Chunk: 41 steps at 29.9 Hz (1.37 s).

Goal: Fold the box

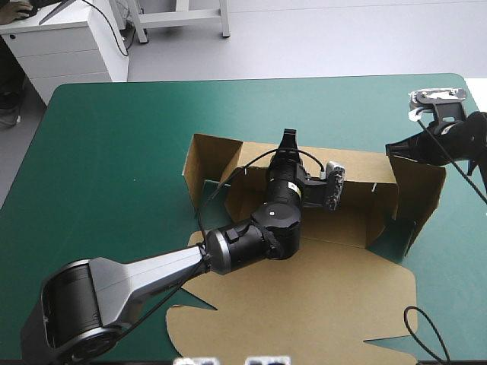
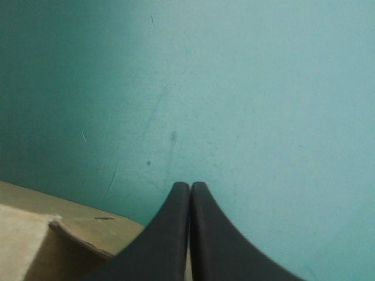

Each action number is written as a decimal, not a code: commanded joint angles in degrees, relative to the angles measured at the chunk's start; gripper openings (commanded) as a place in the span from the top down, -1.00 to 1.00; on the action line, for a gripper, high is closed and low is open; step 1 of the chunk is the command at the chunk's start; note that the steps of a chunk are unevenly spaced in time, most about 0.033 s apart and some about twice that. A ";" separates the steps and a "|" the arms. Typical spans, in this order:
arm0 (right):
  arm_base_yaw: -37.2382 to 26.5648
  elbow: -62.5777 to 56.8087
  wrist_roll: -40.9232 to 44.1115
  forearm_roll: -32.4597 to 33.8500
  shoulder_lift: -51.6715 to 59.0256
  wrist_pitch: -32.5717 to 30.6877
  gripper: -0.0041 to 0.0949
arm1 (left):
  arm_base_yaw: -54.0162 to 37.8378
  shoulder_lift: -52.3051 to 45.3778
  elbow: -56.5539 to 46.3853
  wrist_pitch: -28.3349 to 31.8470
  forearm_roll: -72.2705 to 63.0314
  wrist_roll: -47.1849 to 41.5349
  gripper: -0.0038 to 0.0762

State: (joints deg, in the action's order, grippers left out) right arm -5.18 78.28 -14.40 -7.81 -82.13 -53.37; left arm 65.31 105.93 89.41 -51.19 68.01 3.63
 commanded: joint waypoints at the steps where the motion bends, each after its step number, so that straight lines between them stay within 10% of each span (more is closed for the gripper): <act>1: -1.40 0.89 -1.91 -0.92 1.83 0.89 0.95 | 0.52 -2.95 1.12 -0.36 0.72 -0.94 0.92; 41: -9.05 -33.80 -12.69 -22.15 34.30 3.58 0.95 | 0.52 -2.95 1.12 -0.49 0.23 -0.91 0.92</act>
State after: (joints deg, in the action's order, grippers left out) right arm -14.04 44.09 -26.50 -27.18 -49.79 -50.43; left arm 65.31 105.86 89.41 -51.30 67.68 3.66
